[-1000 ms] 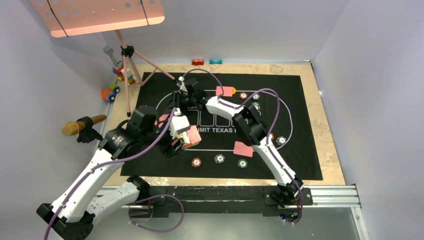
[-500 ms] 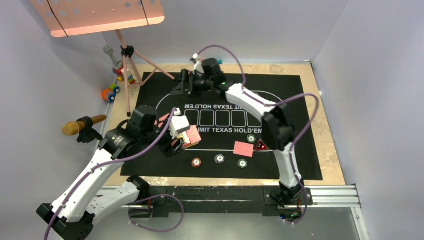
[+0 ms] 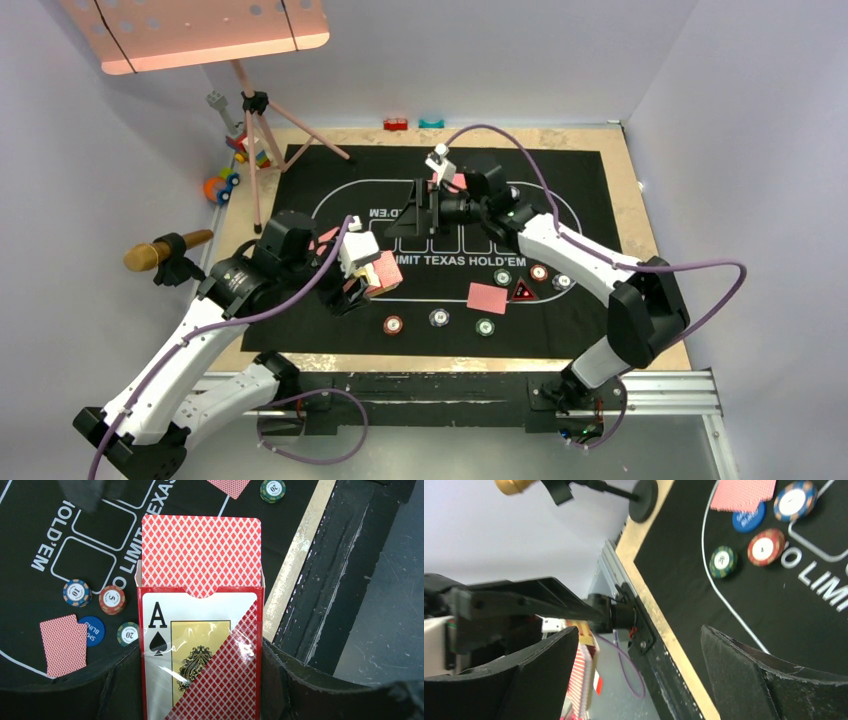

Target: Distribute texas hold em gaming equipment

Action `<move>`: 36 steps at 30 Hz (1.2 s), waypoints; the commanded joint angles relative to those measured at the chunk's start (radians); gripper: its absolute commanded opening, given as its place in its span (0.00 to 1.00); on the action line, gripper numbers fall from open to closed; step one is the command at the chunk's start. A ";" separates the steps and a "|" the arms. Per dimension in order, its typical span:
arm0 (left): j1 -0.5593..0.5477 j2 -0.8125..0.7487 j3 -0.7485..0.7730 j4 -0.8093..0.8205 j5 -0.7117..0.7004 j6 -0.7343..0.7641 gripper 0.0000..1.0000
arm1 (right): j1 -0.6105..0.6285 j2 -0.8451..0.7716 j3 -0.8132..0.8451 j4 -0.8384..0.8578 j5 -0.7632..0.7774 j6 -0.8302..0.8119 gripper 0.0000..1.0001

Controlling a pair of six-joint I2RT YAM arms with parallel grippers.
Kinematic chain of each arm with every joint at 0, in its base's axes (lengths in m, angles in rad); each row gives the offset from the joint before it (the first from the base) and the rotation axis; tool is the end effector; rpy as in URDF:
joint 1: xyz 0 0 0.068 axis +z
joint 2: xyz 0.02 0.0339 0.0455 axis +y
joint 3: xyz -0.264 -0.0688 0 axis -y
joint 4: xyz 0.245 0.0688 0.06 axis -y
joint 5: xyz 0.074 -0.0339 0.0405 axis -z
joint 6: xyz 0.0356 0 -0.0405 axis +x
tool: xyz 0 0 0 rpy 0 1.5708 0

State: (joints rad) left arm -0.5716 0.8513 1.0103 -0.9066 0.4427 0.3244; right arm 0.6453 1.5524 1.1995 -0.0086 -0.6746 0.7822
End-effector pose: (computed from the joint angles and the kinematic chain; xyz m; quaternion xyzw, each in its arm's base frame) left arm 0.1232 -0.0974 0.3379 0.4665 0.7678 -0.2478 0.3625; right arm 0.2750 0.2349 0.3131 -0.1346 0.7874 0.5570 0.2273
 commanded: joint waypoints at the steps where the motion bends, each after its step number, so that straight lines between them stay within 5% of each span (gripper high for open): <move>1: 0.006 -0.002 0.054 0.045 0.026 -0.013 0.00 | 0.033 -0.077 -0.036 0.044 -0.041 0.021 0.97; 18: 0.006 0.002 0.058 0.052 0.028 -0.013 0.00 | 0.171 -0.093 -0.154 0.175 -0.042 0.142 0.98; 26: 0.006 0.001 0.057 0.053 0.031 -0.014 0.00 | 0.172 -0.086 -0.162 0.164 -0.044 0.143 0.68; 36: 0.006 0.001 0.063 0.055 0.037 -0.020 0.00 | 0.150 -0.097 -0.170 0.119 -0.045 0.131 0.48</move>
State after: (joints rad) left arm -0.5713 0.8593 1.0191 -0.9062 0.4427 0.3237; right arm 0.8139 1.4696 1.0306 0.1188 -0.7033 0.9245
